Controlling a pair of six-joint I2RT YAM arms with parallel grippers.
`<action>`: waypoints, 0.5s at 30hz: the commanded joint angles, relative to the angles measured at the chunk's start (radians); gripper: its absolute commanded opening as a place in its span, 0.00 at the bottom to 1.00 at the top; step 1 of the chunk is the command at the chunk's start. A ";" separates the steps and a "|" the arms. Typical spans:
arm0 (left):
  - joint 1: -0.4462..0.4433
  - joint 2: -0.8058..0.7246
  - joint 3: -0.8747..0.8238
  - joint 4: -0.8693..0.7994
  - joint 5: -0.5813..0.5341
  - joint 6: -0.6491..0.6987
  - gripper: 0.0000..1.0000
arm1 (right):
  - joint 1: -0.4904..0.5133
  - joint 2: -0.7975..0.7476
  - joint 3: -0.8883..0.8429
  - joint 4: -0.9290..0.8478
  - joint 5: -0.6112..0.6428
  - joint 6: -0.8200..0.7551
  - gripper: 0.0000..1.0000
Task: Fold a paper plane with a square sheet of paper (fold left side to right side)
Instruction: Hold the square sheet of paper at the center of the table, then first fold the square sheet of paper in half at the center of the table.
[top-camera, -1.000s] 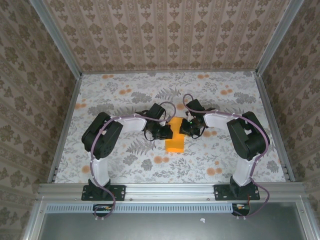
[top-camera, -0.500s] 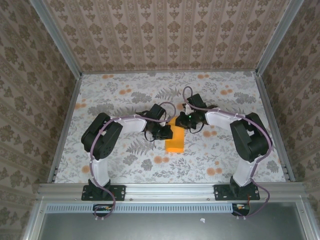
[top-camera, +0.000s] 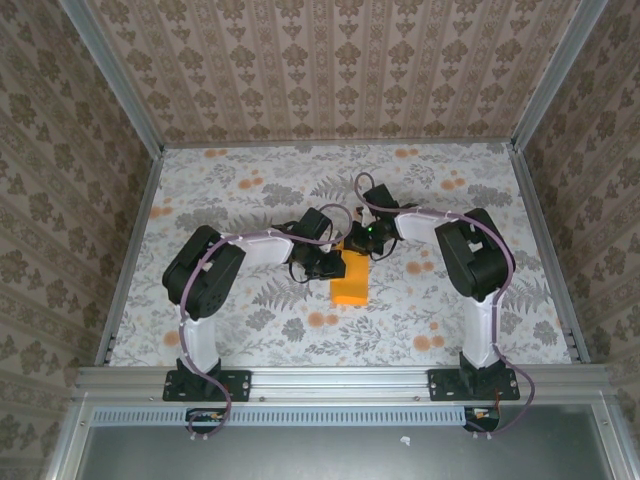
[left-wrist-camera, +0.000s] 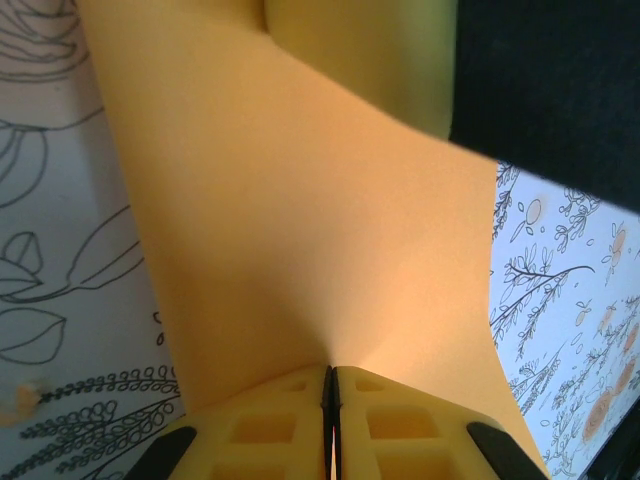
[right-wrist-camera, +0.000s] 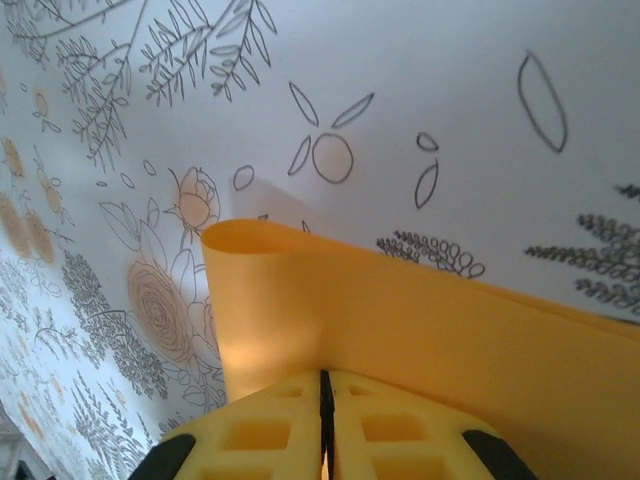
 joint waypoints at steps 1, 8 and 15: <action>-0.012 -0.011 -0.044 -0.064 -0.017 0.007 0.11 | 0.000 0.046 0.029 -0.113 0.065 -0.017 0.10; -0.025 -0.054 -0.098 -0.060 0.019 0.009 0.11 | -0.010 0.077 0.047 -0.154 0.077 -0.030 0.09; -0.057 -0.106 -0.173 -0.036 0.040 -0.013 0.10 | -0.019 0.088 0.057 -0.169 0.080 -0.044 0.09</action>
